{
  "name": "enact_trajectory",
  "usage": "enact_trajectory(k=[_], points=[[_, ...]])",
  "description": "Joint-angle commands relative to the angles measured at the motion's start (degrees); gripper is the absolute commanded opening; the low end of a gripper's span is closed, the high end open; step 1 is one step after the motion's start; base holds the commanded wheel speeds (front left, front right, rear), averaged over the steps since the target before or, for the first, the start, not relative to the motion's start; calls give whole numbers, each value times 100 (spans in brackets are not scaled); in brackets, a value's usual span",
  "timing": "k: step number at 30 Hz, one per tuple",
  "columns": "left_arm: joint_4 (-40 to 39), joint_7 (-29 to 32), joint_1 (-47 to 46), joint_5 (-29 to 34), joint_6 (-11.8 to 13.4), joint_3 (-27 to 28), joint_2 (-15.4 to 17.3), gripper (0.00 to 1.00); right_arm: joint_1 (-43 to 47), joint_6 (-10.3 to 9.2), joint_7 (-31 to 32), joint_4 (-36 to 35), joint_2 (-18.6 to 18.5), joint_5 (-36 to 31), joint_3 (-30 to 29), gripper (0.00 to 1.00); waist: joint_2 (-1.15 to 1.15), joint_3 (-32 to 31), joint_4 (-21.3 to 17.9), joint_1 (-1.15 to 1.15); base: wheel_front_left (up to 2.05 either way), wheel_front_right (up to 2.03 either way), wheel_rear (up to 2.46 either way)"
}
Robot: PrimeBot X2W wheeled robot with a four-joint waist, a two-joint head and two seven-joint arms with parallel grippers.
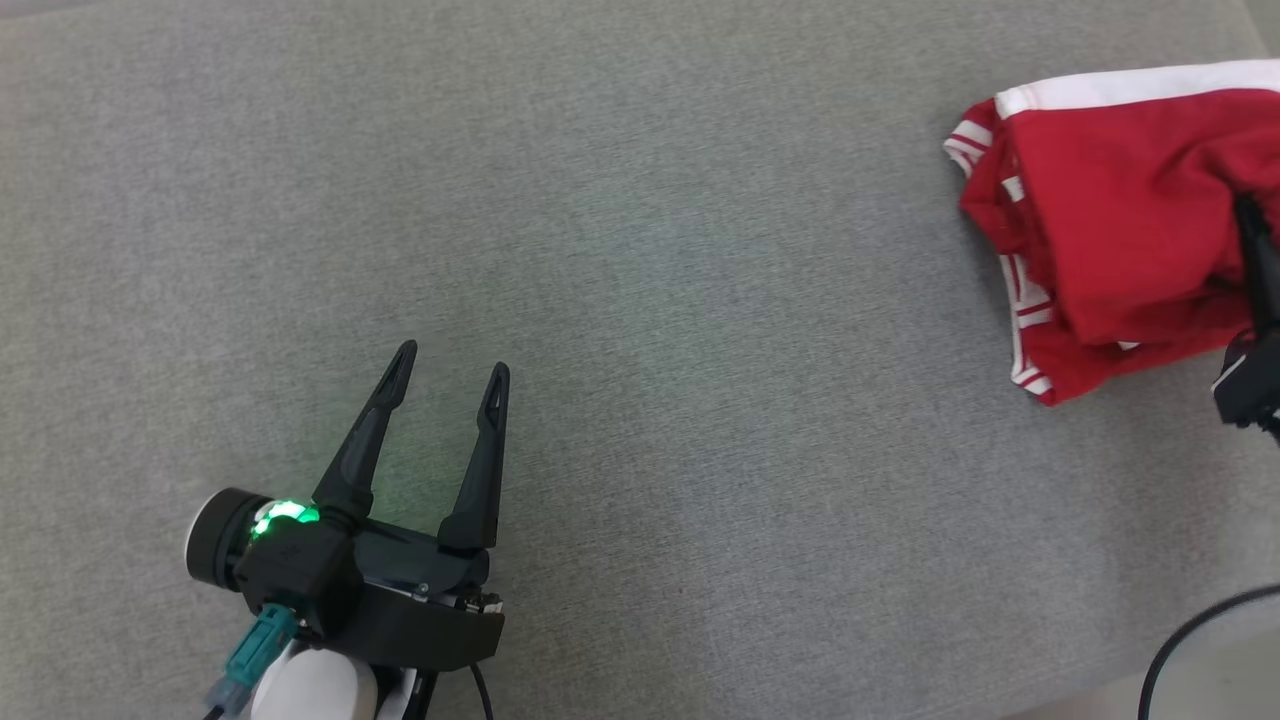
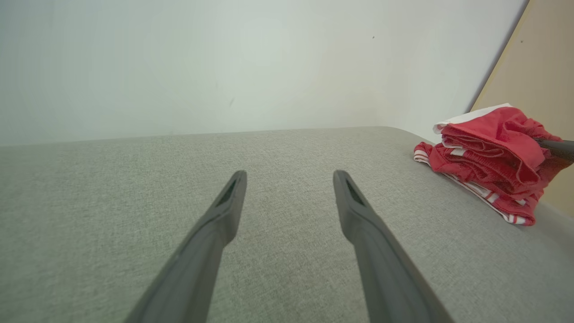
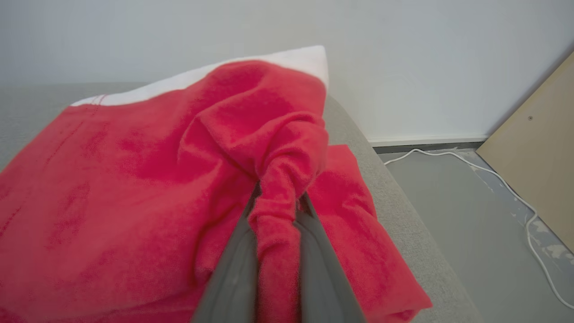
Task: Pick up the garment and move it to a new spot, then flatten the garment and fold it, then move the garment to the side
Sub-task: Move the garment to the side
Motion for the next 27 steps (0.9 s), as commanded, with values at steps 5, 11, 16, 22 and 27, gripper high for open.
enact_trajectory(k=[5, 11, 16, 22, 27], points=[[-10, -39, -92, 27, 31, -28, 13, 100, -586, -5, -206, 1024, 135, 80, 22, 100, -1, 142, 163, -1, 0, 0, 0], [18, -59, -145, 8, 37, -57, 13, 100, -948, -5, -478, 1797, 319, -22, -98, 100, -1, 79, 195, -1, 0, 0, 0], [83, -91, -58, -51, 70, -59, 1, 100, -904, -5, -582, 1657, 348, -96, -586, 100, -1, -182, 218, -1, 0, 0, 0], [126, -110, 111, -152, 108, -25, -16, 100, -149, -5, -584, 262, 462, -552, -1464, 100, -1, -542, 325, -1, 0, 0, 0], [143, -130, 267, -214, 168, 10, -33, 100, 701, -5, -584, -1080, 933, -975, -2040, 100, -1, -824, 507, -1, 0, 0, 0]])
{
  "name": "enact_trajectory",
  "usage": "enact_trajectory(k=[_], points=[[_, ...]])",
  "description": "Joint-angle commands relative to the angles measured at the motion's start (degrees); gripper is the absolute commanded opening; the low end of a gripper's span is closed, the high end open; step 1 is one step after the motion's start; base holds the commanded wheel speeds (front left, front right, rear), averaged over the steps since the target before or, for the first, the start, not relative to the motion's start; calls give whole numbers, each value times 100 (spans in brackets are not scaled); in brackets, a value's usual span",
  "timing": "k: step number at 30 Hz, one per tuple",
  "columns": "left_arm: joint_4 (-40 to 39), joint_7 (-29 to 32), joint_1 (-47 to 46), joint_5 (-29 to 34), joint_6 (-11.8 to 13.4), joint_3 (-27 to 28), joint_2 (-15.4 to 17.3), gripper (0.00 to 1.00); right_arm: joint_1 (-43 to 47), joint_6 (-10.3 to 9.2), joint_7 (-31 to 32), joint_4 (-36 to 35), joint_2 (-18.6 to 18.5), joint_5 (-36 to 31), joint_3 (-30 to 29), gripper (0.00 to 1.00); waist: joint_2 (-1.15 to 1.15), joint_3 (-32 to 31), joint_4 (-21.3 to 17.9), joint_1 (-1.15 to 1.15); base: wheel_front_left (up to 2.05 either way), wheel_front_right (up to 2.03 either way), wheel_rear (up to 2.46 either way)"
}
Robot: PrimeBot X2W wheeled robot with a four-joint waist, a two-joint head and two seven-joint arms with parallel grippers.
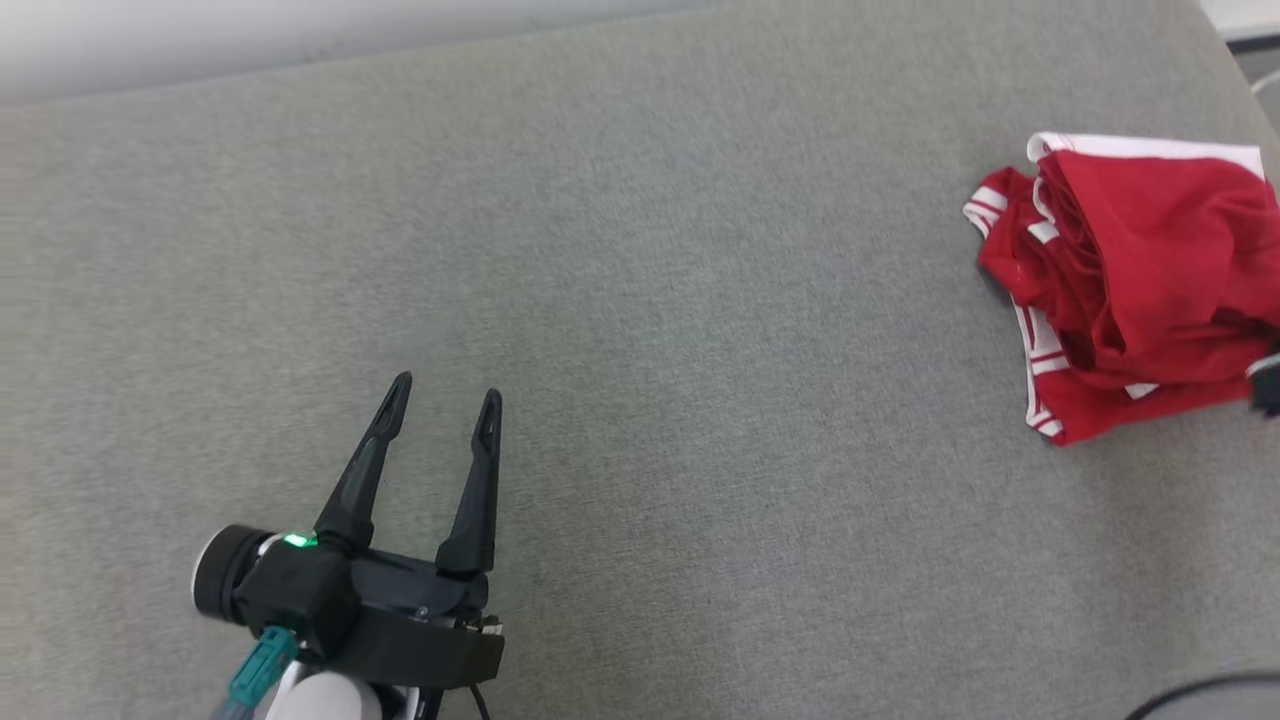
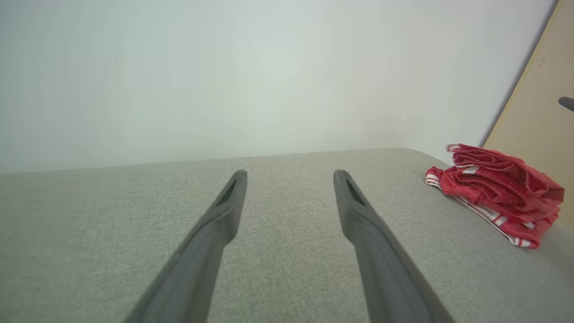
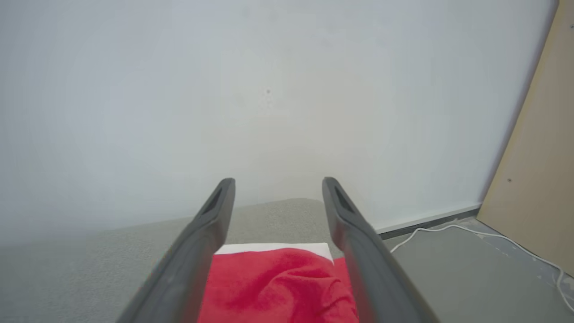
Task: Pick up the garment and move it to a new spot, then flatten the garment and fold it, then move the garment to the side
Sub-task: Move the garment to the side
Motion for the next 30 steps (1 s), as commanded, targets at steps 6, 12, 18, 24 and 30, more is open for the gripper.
enact_trajectory(k=[6, 12, 18, 24, 30], points=[[31, -42, 239, -80, 77, 114, 60, 100, 906, -5, 33, -1208, 750, -443, -137, 100, 0, -471, 477, 0, 0, 0, 0], [39, -39, 369, -173, 78, 260, 160, 100, 1465, -5, 300, -1882, 1372, -798, 113, 100, 0, -702, 801, 0, 0, 0, 0], [121, -42, 582, -268, 75, 352, 258, 100, 1946, -5, 419, -2023, 1786, -1085, 449, 100, 0, -988, 991, 0, 0, 0, 0], [309, -40, 913, -409, 55, 365, 254, 100, 2569, -5, 457, -1945, 2133, -1328, 544, 100, 0, -1380, 1124, 0, 0, 0, 0], [536, 1, 1260, -459, 83, 349, 334, 100, 3170, -5, 531, -2019, 2303, -1481, 383, 100, 0, -1725, 1184, 0, 0, 0, 0]])
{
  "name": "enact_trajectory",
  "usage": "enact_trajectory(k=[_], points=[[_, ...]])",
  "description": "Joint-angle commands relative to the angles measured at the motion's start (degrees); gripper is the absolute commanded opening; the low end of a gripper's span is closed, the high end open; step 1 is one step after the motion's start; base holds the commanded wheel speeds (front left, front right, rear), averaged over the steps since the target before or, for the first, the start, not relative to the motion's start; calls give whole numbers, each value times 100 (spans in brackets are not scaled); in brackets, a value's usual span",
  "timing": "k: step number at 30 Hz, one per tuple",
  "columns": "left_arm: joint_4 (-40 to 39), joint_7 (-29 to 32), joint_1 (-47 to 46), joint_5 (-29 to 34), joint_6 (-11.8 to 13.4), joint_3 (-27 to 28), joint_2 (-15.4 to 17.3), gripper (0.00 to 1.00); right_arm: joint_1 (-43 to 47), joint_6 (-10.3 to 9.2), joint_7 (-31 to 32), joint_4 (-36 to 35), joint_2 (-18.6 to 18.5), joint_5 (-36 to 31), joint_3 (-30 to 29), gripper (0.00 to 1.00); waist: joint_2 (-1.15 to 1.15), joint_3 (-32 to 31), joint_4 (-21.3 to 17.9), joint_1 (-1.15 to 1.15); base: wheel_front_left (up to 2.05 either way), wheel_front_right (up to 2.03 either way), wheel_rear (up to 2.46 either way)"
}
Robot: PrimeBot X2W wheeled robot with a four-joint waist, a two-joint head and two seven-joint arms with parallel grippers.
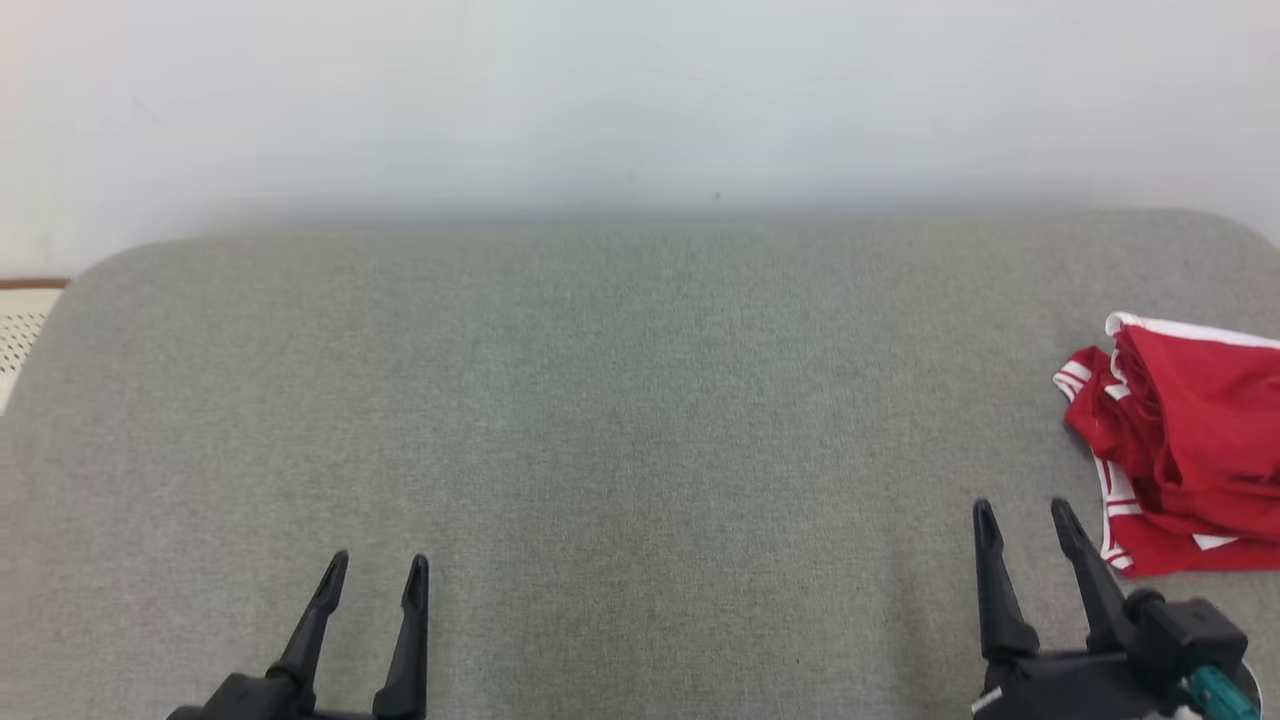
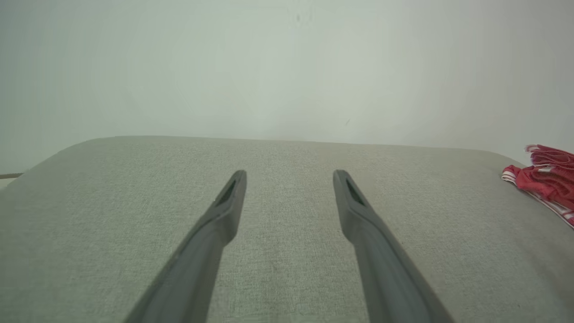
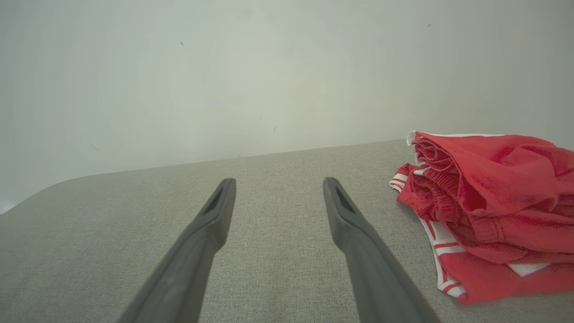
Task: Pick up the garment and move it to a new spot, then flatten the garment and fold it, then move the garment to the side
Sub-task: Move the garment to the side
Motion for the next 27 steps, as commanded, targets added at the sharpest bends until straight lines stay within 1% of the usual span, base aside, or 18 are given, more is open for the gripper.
enact_trajectory(k=[1, 7, 12, 19, 27], points=[[41, -3, 148, -5, 36, 16, 55, 100, 196, -5, 31, -58, 38, -43, -55, 100, 1, -272, 105, 1, 0, 0, 0], [57, 19, 359, -46, 91, 49, 106, 100, 682, -5, 200, -408, 102, -227, -151, 100, 1, -476, 111, 1, 0, 0, 0], [104, 53, 341, -92, 137, 81, 126, 100, 984, -5, 361, -809, 100, -352, -151, 100, 1, -521, 92, 1, 0, 0, 0], [221, 125, 273, -149, 217, 173, 210, 100, 1333, -5, 568, -1424, 108, -560, 7, 100, 1, -507, -13, 1, 0, 0, 0], [403, 140, 358, -155, 149, 106, 293, 100, 1442, -5, 667, -1574, 142, -573, -110, 100, 1, -493, -68, 1, 0, 0, 0]])
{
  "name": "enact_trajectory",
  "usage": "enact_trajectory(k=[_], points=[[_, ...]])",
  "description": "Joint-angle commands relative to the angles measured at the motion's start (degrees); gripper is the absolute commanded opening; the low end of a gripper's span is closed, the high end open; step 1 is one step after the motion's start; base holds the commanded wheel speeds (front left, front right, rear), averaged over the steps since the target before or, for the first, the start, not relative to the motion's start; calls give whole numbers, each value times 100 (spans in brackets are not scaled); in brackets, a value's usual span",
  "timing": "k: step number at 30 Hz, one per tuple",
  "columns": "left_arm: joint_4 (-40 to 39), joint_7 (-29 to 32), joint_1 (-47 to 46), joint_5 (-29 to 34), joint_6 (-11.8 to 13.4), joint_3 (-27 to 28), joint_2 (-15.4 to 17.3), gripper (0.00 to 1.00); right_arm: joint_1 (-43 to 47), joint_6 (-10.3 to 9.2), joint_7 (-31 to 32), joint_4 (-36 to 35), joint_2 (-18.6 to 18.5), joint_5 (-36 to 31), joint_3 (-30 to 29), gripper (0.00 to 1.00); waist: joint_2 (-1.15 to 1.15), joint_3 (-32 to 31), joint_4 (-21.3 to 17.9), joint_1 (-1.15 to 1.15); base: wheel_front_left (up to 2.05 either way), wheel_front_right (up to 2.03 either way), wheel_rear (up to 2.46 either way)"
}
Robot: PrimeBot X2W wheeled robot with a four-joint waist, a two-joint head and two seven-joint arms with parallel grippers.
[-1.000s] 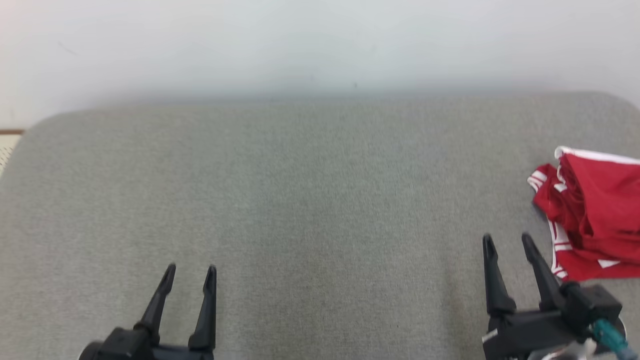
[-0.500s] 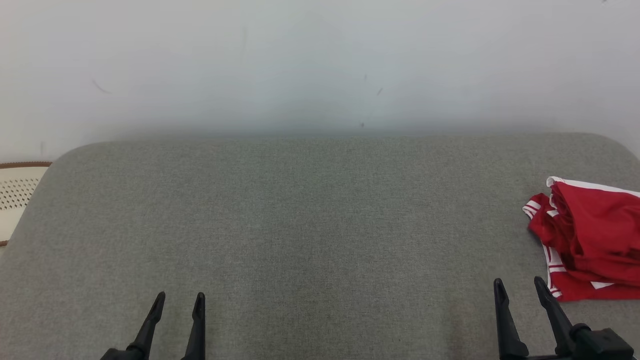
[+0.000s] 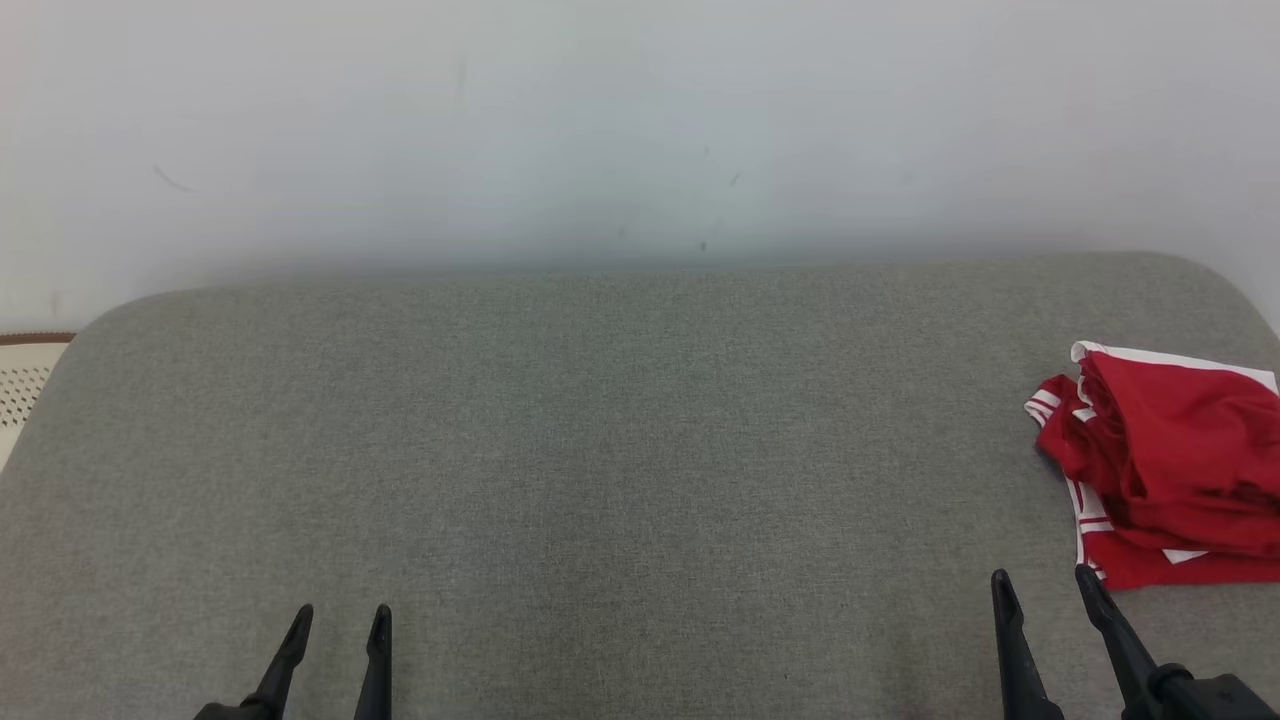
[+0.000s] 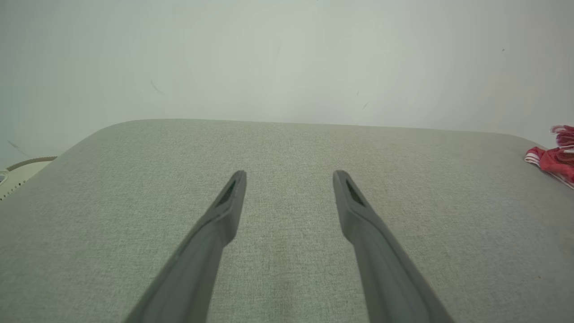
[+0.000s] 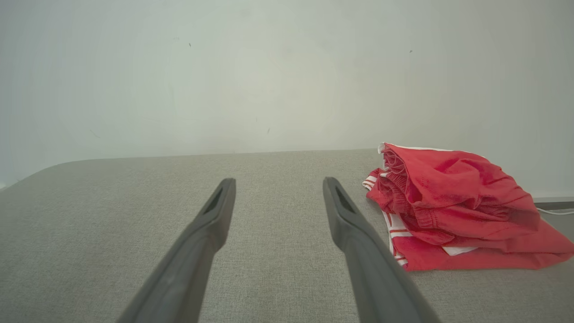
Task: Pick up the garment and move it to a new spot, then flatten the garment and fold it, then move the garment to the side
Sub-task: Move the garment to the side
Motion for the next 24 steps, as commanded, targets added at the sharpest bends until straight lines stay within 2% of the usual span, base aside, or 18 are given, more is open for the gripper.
enact_trajectory(k=[1, 9, 24], points=[[30, -23, 69, -32, -7, -6, 49, 100, 49, -5, -12, -14, 1, -57, -26, 100, 0, -9, -1, 0, 0, 0, 0], [239, -84, 76, -108, -84, -66, 1, 100, -77, -5, -43, 171, -13, 69, -109, 100, 0, -76, 76, 0, 0, 0, 0], [450, -149, -123, -69, 109, -14, -53, 100, -168, -5, -39, 295, -75, 113, 28, 100, 0, -77, 138, 0, 0, 0, 0]])
